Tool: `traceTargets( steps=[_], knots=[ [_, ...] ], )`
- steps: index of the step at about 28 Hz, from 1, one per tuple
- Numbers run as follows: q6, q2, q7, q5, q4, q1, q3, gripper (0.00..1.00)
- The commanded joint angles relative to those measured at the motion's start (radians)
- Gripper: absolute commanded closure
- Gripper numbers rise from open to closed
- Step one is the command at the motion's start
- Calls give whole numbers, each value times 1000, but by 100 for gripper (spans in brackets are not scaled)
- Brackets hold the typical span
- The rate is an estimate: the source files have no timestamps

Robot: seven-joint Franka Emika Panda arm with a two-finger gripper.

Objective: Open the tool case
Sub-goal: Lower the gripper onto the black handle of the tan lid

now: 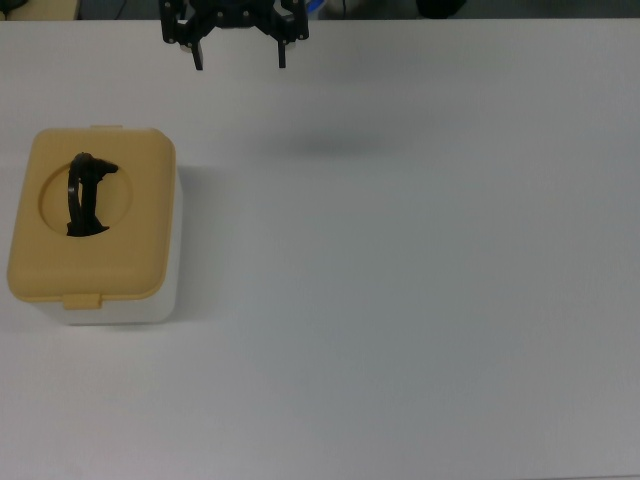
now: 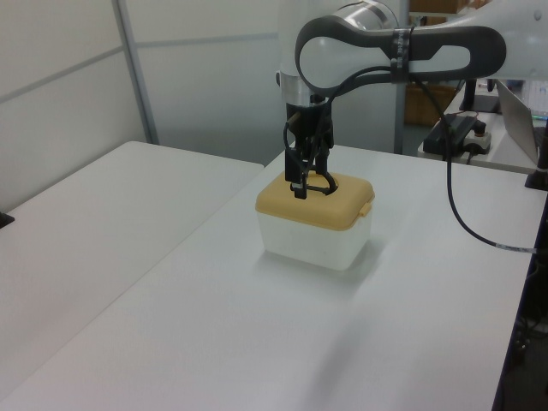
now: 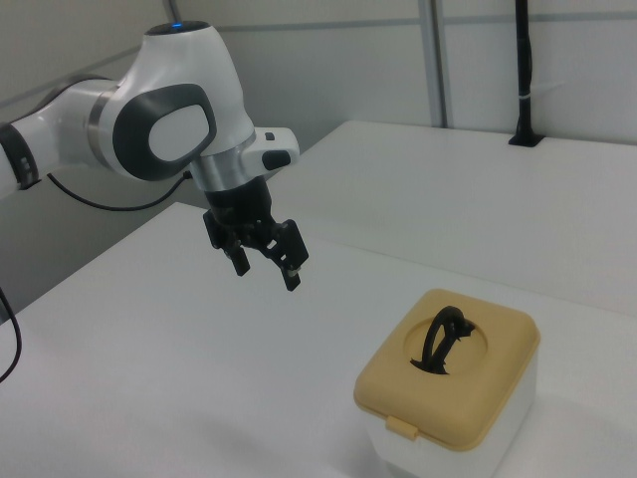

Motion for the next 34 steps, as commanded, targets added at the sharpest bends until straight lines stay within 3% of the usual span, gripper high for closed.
traceTargets(
  steps=[1, 5, 14, 21, 29, 34],
  knots=[
    [6, 20, -12, -37, 8, 11, -8, 0],
    [9, 28, -18, -51, 10, 6, -17, 0],
    [103, 37, -38, -53, 29, -116, -22, 0],
    [176, 118, -98, -59, 60, -184, -22, 0],
    [293, 186, -137, -79, 60, -199, -22, 0],
    [302, 187, -170, -83, 60, -210, -20, 0]
  ],
)
